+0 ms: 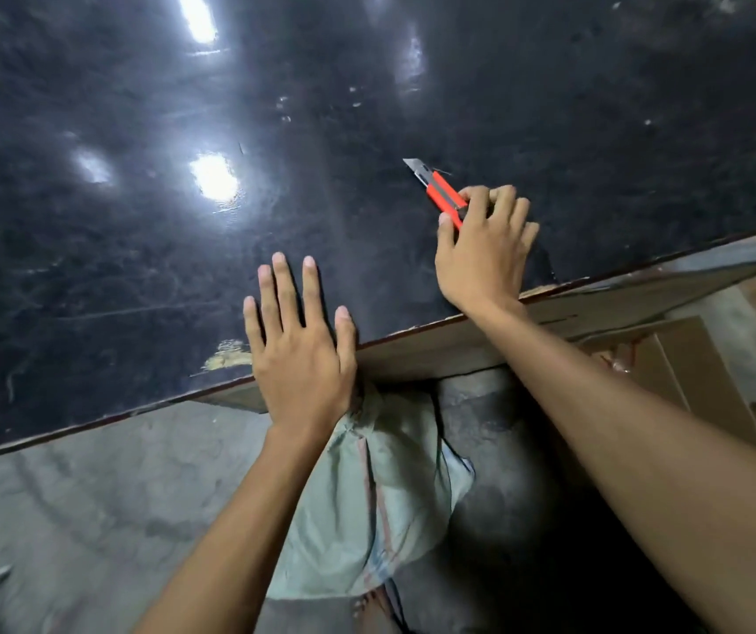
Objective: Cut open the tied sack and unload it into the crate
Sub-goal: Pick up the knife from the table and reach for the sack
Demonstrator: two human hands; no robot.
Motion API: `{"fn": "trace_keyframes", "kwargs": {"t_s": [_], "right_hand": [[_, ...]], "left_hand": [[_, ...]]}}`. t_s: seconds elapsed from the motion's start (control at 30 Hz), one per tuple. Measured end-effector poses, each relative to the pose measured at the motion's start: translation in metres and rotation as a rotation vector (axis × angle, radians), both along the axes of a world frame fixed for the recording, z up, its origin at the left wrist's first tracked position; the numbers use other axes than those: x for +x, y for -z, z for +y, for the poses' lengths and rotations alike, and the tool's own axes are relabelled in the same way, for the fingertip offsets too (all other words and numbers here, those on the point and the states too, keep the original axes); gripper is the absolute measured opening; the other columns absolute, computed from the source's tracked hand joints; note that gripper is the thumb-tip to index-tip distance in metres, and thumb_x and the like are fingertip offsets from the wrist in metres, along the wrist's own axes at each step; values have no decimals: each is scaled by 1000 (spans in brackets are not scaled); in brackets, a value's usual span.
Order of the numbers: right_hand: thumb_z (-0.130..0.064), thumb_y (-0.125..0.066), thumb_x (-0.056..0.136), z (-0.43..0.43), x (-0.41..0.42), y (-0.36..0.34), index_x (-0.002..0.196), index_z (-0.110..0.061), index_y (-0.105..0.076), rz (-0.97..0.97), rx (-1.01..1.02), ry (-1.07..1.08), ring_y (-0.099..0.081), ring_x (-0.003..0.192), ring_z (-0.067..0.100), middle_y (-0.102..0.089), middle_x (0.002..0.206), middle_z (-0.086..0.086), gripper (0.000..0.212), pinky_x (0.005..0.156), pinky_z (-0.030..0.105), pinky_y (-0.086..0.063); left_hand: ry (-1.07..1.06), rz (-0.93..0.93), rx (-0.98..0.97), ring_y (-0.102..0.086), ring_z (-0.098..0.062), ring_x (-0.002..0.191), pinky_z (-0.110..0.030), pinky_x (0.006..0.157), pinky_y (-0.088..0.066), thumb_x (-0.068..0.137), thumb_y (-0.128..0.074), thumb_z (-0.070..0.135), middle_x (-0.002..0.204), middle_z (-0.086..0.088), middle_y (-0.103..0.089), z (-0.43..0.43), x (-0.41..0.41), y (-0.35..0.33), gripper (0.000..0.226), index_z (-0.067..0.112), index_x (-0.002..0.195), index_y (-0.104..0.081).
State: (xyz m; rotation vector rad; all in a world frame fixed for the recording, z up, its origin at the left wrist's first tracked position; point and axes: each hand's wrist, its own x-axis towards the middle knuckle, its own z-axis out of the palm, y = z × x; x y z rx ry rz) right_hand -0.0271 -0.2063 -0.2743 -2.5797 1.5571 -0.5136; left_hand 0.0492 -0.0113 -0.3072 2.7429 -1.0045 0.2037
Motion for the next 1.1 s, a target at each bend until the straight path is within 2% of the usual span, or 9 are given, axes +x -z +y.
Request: {"fn": "trace_keyframes", "kwargs": {"t_s": [0.2, 0.43, 0.5, 0.6, 0.7, 0.8, 0.93, 1.1], "right_hand": [[-38, -51, 93, -3, 1, 2, 114, -17, -56, -44, -17, -19, -51, 112, 29, -56, 120, 6, 30, 86, 45, -40], [-32, -50, 99, 8, -7, -3, 126, -15, -50, -148, 22, -114, -52, 119, 27, -56, 129, 5, 32, 95, 41, -42], [-29, -52, 97, 35, -25, -8, 125, -13, -52, -279, 61, -138, -54, 117, 28, -57, 127, 7, 32, 94, 41, -43], [-25, -57, 92, 102, -74, -6, 117, -12, -56, -519, 62, -190, -58, 104, 28, -60, 115, 7, 28, 86, 40, -46], [-27, -57, 92, 166, -130, 11, 117, -16, -53, -523, 147, -202, -59, 97, 26, -56, 113, 4, 28, 79, 42, -51], [-26, -58, 93, 211, -170, 45, 119, -17, -52, -430, 231, -186, -60, 98, 26, -56, 114, 3, 28, 79, 43, -53], [-23, -62, 91, 238, -189, 108, 119, -14, -55, -338, 279, -126, -60, 103, 30, -58, 116, 7, 30, 82, 43, -52], [-24, -61, 94, 243, -181, 219, 120, -14, -55, -417, 277, -83, -60, 106, 27, -59, 117, 6, 29, 87, 47, -51]], "left_hand": [[4, 6, 44, -14, -27, 156, -48, 126, -13, 103, -25, 44, 169, -11, -17, 0, 1, -3, 63, 20, 160, -22], [27, 24, 65, -11, -27, 157, -49, 126, -11, 105, -23, 46, 169, -12, -15, 0, -2, -11, 62, 20, 161, -20], [49, 65, 60, -9, -27, 157, -47, 127, -8, 106, -23, 46, 170, -11, -12, 4, -3, -16, 62, 20, 161, -18], [102, 107, 65, -4, -28, 157, -45, 127, -5, 107, -24, 44, 170, -12, -7, 20, -11, -19, 62, 17, 162, -15], [142, 85, -12, -5, -27, 158, -45, 127, -6, 105, -34, 38, 170, -12, -9, 59, -46, -11, 64, 13, 161, -17], [137, 103, -87, -11, -27, 157, -44, 127, -9, 99, -43, 33, 169, -12, -16, 106, -94, 21, 66, 11, 159, -26], [0, 322, 6, -20, -29, 155, -46, 125, -15, 96, -50, 32, 166, -12, -26, 156, -133, 108, 67, 10, 156, -31], [-129, 545, -114, -33, -36, 147, -47, 120, -26, 92, -62, 45, 158, -20, -39, 159, -108, 240, 80, 1, 153, -34]]}}
